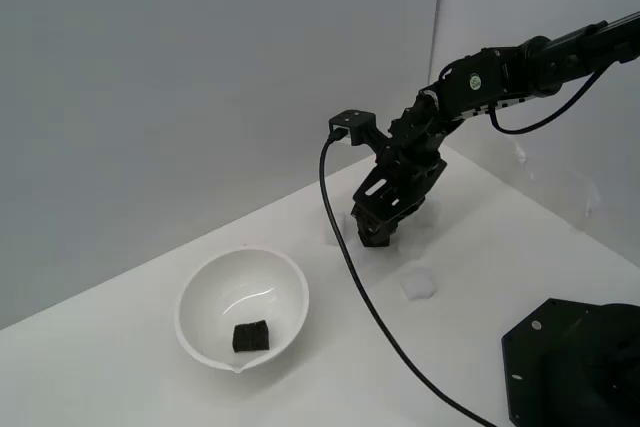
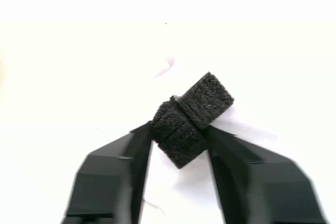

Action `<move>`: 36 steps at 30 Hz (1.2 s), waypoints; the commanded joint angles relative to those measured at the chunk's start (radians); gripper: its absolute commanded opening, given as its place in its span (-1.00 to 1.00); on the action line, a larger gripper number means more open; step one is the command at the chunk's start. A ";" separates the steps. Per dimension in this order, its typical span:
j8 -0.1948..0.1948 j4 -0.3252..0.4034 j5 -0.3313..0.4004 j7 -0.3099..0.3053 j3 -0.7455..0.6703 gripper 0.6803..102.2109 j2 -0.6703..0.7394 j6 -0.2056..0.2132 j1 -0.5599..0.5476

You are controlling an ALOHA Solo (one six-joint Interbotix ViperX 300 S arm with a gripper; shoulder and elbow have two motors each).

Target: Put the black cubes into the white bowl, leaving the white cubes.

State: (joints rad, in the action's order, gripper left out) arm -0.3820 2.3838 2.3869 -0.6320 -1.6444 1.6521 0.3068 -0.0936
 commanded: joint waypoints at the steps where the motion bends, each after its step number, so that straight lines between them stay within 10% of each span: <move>1: -0.006 0.003 -0.002 -0.011 -0.052 -0.44 0.046 0.011 -0.014; 5: -0.008 0.005 0.000 -0.026 -0.091 -0.97 0.081 0.009 -0.014; 36: -0.006 -0.006 -0.014 -0.149 -0.276 -0.96 0.270 -0.011 0.029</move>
State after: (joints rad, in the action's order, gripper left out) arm -0.3850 2.3838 2.3869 -0.7655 -1.8791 1.8883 0.2807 -0.0537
